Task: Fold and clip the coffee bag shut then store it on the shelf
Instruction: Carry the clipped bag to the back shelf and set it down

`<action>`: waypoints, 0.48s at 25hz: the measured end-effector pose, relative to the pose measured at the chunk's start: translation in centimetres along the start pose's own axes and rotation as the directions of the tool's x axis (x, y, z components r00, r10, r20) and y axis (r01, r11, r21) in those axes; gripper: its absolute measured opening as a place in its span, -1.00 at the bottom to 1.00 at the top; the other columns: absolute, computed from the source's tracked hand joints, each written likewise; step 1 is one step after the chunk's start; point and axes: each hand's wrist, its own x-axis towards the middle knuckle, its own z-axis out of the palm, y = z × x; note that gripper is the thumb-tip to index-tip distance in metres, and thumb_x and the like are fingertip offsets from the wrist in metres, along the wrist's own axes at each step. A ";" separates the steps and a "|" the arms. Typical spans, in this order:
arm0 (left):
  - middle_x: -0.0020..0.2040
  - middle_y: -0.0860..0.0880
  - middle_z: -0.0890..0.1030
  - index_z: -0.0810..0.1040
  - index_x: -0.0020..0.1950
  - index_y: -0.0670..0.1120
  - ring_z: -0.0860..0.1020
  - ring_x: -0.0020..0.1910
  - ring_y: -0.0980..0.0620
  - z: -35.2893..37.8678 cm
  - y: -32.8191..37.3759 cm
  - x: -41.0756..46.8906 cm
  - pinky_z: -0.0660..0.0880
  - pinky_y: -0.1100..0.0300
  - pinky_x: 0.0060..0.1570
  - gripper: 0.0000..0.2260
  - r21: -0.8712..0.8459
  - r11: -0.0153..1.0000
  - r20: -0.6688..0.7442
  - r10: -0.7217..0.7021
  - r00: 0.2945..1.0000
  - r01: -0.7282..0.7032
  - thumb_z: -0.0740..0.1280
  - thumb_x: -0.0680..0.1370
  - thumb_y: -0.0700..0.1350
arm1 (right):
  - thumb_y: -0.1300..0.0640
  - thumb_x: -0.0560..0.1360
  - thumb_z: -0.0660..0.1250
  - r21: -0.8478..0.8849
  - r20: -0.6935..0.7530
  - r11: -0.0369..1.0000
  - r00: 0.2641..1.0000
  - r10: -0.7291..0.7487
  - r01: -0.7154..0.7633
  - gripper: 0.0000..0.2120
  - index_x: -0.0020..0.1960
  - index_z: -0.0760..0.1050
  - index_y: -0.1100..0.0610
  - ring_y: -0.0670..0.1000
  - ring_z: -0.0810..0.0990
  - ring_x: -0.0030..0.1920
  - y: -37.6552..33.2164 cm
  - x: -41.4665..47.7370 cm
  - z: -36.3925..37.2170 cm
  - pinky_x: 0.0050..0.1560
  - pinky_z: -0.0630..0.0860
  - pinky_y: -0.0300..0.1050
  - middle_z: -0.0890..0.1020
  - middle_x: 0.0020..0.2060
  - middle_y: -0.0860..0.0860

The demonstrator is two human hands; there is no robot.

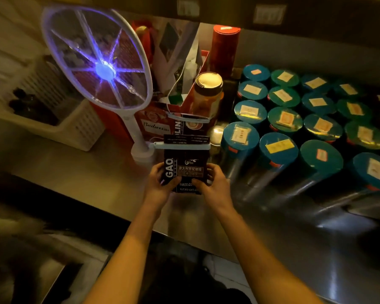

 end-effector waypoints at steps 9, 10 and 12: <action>0.19 -0.07 0.59 0.44 0.27 -0.04 0.55 0.21 -0.10 -0.6 -3.4 7.4 0.51 -0.13 0.21 -0.58 0.091 0.975 0.048 -0.207 0.977 0.202 0.45 0.46 -0.26 | 0.27 0.45 0.43 -0.015 -0.003 0.969 0.970 0.245 -0.245 -0.48 0.35 0.36 0.08 0.02 0.53 0.28 2.1 5.2 2.7 0.30 0.48 0.02 0.57 0.27 0.07; 0.21 -0.09 0.60 0.45 0.27 -0.05 0.56 0.21 -0.11 -0.8 -3.7 8.3 0.51 -0.16 0.22 -0.58 0.098 0.971 0.047 -0.225 0.973 0.220 0.46 0.46 -0.24 | 0.25 0.45 0.43 -0.035 0.000 0.964 0.965 0.263 -0.263 -0.47 0.36 0.35 0.07 0.04 0.52 0.30 2.4 5.7 3.2 0.31 0.47 0.06 0.56 0.28 0.07; 0.21 -0.08 0.61 0.47 0.29 -0.05 0.58 0.20 -0.12 -1.0 -4.5 9.7 0.52 -0.20 0.18 -0.58 0.113 0.965 0.058 -0.242 0.968 0.235 0.47 0.46 -0.17 | 0.21 0.45 0.43 -0.058 -0.025 0.956 0.958 0.285 -0.286 -0.46 0.36 0.33 0.02 0.05 0.51 0.31 2.7 6.8 3.9 0.33 0.46 0.12 0.54 0.29 0.07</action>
